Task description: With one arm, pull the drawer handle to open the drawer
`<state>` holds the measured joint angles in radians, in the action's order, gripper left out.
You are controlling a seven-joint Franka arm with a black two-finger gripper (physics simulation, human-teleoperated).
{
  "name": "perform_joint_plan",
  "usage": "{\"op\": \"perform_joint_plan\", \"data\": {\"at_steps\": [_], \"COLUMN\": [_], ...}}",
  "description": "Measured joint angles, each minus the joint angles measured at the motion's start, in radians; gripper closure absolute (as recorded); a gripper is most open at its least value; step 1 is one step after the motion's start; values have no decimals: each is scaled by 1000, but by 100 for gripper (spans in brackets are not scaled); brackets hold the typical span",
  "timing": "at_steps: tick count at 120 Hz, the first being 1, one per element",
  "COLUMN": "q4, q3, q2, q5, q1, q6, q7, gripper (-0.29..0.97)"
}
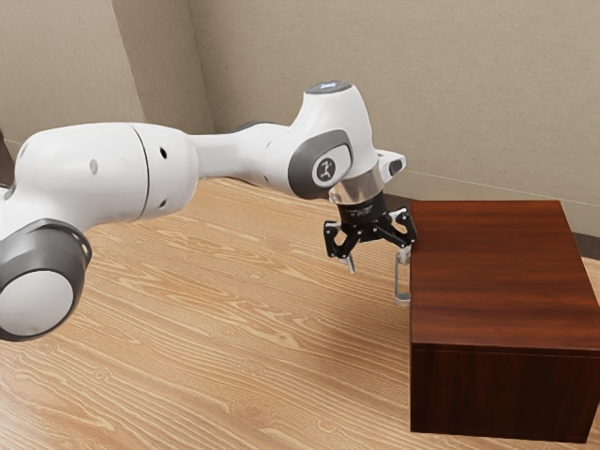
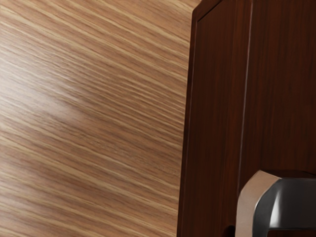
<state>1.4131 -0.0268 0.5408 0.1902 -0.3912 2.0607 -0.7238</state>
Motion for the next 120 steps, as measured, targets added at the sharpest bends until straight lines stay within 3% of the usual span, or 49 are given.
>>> {"op": "perform_joint_plan", "data": {"at_steps": [37,120], "q4": [38,251], "q3": [0,-3], "q2": [-18,-164], "q5": [-3,-22], "q1": [1,30], "q6": [3,36], "q7": [-15,-27], "gripper": [10,11]}}
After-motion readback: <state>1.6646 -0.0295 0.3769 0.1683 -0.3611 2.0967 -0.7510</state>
